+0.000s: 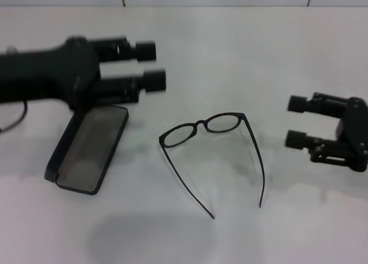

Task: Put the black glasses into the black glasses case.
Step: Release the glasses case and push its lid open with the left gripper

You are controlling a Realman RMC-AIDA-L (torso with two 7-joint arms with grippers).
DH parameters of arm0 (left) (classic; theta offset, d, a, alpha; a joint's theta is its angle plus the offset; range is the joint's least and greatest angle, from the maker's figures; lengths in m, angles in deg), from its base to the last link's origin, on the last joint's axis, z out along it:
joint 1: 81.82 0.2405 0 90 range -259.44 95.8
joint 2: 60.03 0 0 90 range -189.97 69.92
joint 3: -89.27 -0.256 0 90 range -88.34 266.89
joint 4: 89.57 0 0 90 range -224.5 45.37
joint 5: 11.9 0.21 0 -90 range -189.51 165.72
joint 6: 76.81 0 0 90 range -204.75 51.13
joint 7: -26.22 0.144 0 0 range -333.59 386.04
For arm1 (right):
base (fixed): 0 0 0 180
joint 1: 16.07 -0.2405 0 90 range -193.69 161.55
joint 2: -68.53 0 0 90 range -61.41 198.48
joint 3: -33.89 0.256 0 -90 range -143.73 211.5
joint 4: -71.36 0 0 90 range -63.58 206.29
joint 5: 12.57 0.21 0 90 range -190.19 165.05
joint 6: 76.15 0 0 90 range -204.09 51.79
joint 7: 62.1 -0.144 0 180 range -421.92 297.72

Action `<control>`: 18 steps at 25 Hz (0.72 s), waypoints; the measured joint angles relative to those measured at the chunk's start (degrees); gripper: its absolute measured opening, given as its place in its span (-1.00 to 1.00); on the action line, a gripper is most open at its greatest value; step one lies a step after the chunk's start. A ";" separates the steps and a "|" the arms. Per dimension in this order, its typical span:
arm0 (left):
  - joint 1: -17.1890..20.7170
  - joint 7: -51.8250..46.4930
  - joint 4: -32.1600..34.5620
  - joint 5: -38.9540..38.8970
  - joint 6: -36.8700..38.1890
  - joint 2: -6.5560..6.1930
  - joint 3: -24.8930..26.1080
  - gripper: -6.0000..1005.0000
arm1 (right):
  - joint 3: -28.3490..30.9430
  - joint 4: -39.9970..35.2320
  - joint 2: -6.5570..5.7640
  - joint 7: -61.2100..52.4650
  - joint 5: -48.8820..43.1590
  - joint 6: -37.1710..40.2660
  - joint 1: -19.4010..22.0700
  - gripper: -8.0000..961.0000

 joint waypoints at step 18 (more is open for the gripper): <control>-5.80 -47.91 36.77 53.07 -5.80 -0.01 -14.35 0.31 | 7.05 1.29 0.55 5.34 0.11 0.05 1.52 0.47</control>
